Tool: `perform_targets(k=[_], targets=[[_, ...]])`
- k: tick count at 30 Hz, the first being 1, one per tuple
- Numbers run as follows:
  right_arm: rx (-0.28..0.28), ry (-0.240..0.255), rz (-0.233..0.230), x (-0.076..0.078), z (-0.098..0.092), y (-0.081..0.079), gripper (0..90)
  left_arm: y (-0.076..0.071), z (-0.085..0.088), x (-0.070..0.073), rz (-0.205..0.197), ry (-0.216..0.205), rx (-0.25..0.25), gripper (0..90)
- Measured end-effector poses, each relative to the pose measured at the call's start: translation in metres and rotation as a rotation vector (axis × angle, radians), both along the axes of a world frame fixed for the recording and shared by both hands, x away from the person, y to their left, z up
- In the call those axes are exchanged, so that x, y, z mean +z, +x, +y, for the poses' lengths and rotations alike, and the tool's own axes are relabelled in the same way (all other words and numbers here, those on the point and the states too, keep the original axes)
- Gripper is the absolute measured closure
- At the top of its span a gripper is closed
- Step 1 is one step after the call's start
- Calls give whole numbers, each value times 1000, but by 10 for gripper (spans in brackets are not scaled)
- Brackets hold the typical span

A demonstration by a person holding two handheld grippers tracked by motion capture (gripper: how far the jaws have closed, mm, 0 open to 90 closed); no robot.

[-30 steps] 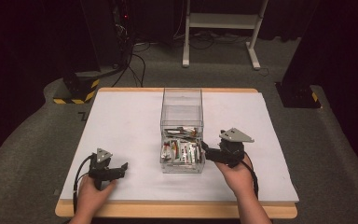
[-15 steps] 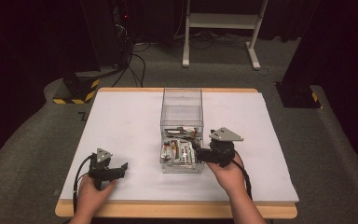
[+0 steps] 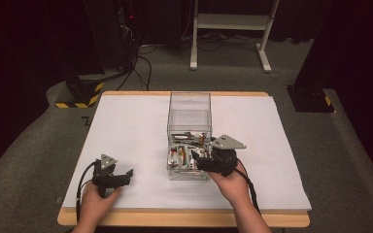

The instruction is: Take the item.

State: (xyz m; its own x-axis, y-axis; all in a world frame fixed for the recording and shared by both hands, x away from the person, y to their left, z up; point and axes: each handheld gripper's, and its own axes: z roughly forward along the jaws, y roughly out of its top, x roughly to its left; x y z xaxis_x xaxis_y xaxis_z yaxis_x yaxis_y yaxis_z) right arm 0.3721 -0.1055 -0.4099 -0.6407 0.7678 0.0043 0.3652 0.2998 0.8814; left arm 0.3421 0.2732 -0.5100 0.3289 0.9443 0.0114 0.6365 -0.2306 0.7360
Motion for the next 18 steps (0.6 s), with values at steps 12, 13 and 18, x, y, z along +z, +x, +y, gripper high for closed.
perform_targets(k=[12, 13, 18], targets=[[55, 15, 21, -1, 16, -12, 179, 0, 0, 0, 0, -1, 1, 138], [59, 10, 23, -1, 17, -13, 176, 0, 0, 0, 0, -1, 1, 138], [84, 11, 28, -3, 23, -16, 148, 0, 0, 0, -1, 0, 1, 138]])
